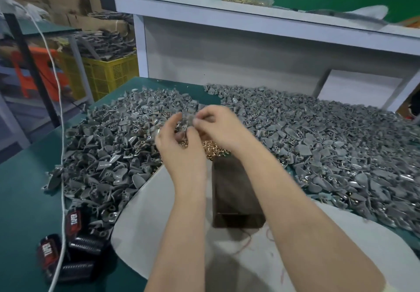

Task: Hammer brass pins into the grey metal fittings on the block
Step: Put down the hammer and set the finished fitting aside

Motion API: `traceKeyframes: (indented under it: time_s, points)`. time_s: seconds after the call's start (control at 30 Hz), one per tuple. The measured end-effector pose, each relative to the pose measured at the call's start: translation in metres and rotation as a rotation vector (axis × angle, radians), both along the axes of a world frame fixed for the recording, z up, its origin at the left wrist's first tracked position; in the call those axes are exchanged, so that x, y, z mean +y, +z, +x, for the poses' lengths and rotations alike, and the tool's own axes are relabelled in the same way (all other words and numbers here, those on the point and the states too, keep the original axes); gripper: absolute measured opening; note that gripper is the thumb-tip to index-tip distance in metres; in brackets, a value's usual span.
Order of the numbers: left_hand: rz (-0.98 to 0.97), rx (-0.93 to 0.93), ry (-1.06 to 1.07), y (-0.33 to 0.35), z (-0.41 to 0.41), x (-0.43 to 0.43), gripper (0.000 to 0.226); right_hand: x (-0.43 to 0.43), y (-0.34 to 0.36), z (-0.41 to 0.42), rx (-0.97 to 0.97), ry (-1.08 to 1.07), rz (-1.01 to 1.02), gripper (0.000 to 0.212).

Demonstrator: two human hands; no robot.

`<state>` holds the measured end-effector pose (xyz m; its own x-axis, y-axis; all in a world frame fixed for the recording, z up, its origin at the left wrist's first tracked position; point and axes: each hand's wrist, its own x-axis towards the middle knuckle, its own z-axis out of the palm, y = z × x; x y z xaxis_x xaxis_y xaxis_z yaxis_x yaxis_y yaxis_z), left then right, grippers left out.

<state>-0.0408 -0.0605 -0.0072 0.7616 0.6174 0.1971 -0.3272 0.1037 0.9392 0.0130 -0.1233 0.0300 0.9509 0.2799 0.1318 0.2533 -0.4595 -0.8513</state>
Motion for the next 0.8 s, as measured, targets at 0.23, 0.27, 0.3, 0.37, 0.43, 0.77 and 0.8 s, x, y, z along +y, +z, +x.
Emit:
traceKeyframes:
  time_s: [0.23,0.27,0.3,0.37,0.43,0.77,0.8]
  points:
    - [0.282,-0.022,-0.392,-0.001,-0.006,-0.023,0.023,-0.074,0.002,-0.038,0.143,-0.012,0.379,0.01]
    - [0.301,-0.024,-0.408,-0.001,-0.006,-0.025,0.02,-0.08,0.002,-0.043,0.161,-0.033,0.396,0.013]
    - [0.325,-0.025,-0.416,-0.002,-0.006,-0.026,0.021,-0.086,0.0,-0.046,0.164,-0.052,0.415,0.016]
    - [0.354,-0.036,-0.448,-0.002,-0.006,-0.027,0.025,-0.094,-0.001,-0.053,0.191,-0.071,0.468,0.018]
    - [0.358,-0.046,-0.489,-0.002,-0.007,-0.029,0.029,-0.097,-0.003,-0.057,0.209,-0.074,0.507,0.017]
    - [0.294,0.029,-0.475,-0.006,-0.005,-0.03,0.018,-0.09,-0.005,-0.053,0.127,-0.138,0.283,0.013]
    - [0.277,0.037,-0.462,-0.007,-0.004,-0.029,0.019,-0.086,-0.004,-0.05,0.166,-0.127,0.311,0.013]
